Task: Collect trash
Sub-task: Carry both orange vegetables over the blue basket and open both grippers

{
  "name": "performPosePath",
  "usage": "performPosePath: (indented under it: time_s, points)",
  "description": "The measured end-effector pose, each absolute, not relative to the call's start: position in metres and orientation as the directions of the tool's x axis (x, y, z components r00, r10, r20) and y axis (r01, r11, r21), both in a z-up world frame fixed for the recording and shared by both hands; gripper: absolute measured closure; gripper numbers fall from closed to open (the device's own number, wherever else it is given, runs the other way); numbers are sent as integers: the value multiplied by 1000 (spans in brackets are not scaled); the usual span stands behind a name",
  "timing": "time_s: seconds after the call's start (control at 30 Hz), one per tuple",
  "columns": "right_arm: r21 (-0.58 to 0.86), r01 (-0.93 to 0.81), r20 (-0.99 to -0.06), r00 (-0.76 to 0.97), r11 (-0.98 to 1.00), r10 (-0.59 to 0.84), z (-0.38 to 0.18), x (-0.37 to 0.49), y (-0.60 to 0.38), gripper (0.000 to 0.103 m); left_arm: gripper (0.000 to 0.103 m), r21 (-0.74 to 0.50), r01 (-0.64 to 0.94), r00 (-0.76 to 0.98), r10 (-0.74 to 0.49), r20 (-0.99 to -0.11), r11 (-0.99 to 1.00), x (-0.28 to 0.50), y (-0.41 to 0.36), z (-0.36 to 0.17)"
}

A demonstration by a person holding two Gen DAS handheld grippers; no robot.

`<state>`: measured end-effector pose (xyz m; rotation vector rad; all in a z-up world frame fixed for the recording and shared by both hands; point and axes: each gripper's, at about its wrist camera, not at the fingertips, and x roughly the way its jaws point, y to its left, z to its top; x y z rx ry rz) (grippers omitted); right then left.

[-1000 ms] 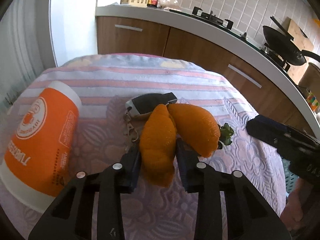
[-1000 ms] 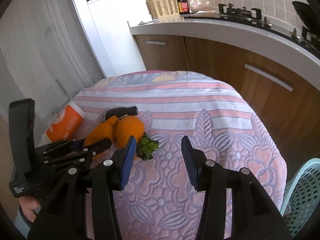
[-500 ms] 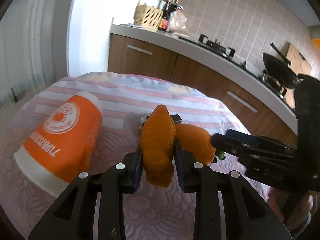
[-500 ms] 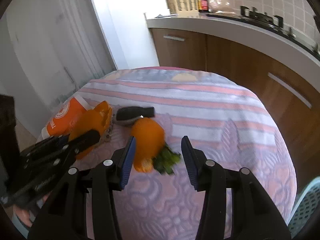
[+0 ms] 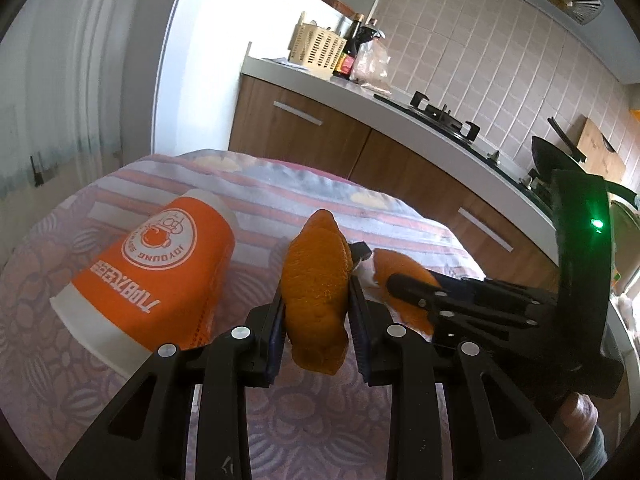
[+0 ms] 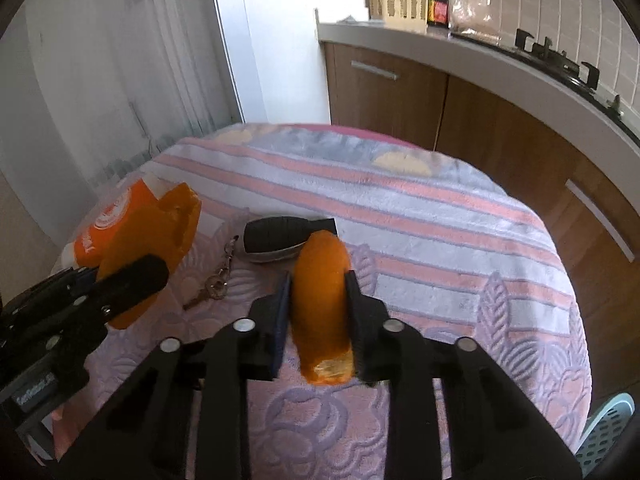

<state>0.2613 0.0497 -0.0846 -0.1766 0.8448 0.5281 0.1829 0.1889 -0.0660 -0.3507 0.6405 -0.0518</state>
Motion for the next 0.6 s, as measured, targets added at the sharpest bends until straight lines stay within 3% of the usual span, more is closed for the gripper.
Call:
performPosePath:
  time_s: [0.3, 0.6]
  points:
    - [335, -528, -630, 490, 780, 602, -49, 236, -3, 82, 76, -334, -34, 820, -165, -548, 942, 176, 186, -59]
    - [277, -467, -641, 562, 840, 524, -38, 195, -45, 82, 76, -320, 38, 824, -211, -527, 947, 152, 162, -44]
